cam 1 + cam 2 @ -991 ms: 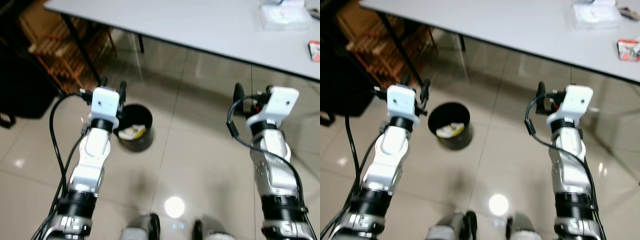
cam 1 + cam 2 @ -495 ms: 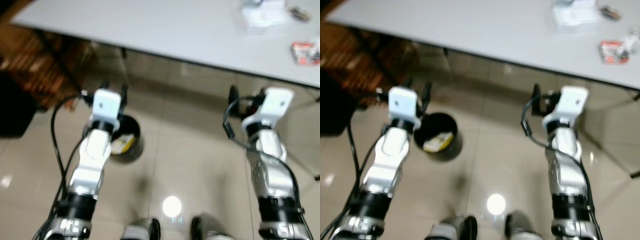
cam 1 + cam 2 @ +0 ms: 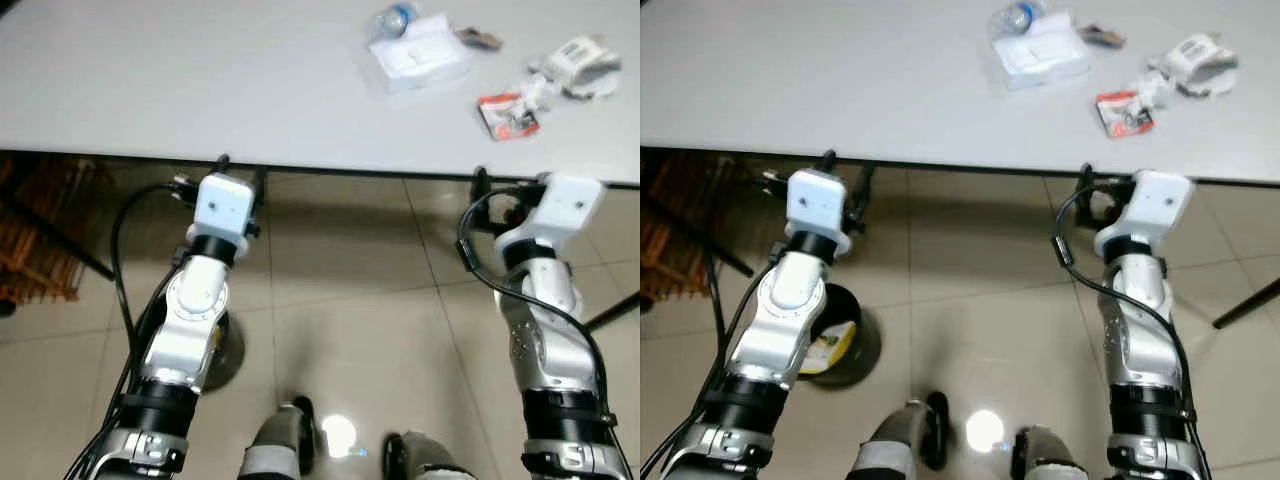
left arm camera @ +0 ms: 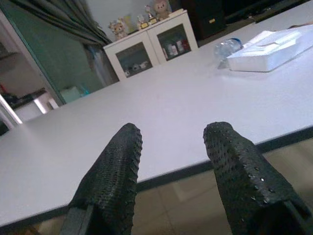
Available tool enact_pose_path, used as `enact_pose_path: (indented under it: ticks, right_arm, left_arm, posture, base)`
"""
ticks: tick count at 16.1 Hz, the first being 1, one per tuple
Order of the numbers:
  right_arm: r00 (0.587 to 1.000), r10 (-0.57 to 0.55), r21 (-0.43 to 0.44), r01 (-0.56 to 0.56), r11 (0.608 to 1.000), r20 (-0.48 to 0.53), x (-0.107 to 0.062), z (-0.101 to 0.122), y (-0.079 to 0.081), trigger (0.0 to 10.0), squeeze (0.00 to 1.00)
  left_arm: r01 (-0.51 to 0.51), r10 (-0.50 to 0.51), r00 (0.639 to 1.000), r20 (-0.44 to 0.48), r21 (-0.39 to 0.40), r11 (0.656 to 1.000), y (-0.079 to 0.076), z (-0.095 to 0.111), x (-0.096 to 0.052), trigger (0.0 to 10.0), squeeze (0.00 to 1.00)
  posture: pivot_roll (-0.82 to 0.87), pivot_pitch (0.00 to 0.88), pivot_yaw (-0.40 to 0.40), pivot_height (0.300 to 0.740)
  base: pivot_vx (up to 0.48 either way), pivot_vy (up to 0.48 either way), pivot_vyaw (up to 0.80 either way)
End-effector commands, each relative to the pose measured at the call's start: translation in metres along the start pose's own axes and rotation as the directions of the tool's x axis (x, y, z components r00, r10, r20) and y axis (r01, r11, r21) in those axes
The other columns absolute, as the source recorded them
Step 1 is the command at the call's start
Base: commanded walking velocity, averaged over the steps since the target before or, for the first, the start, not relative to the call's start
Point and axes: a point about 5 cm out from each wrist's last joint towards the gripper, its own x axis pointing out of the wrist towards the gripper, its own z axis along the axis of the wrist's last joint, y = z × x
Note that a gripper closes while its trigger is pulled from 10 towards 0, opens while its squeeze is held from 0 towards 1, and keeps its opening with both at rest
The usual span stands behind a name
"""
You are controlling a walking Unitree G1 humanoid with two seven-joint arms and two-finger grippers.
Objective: Picking trash to rubbish bin
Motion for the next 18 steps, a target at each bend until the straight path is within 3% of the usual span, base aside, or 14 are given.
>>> enact_pose_path:
  ticks: [1, 18]
  right_arm:
    - [1.0, -0.015, -0.001, 0.015, 1.0, 0.005, -0.0009, 0.0016, -0.004, 10.0, 0.0]
    - [1.0, -0.03, 0.001, 0.03, 1.0, 0.001, -0.0017, 0.0014, -0.0038, 10.0, 0.0]
  left_arm:
    - [0.005, -0.005, 1.0, -0.008, -0.006, 1.0, -0.0007, -0.0013, -0.0018, 10.0, 0.0]
    - [0.016, -0.016, 1.0, 0.007, -0.009, 1.0, 0.0012, 0.0047, 0.0018, 10.0, 0.0]
  posture:
    - [0.03, 0.244, 0.105, 0.74]
    - [0.03, 0.267, 0.116, 0.74]
  base:
    - [0.341, 0.0, 0.0]
    - [0.338, 0.0, 0.0]
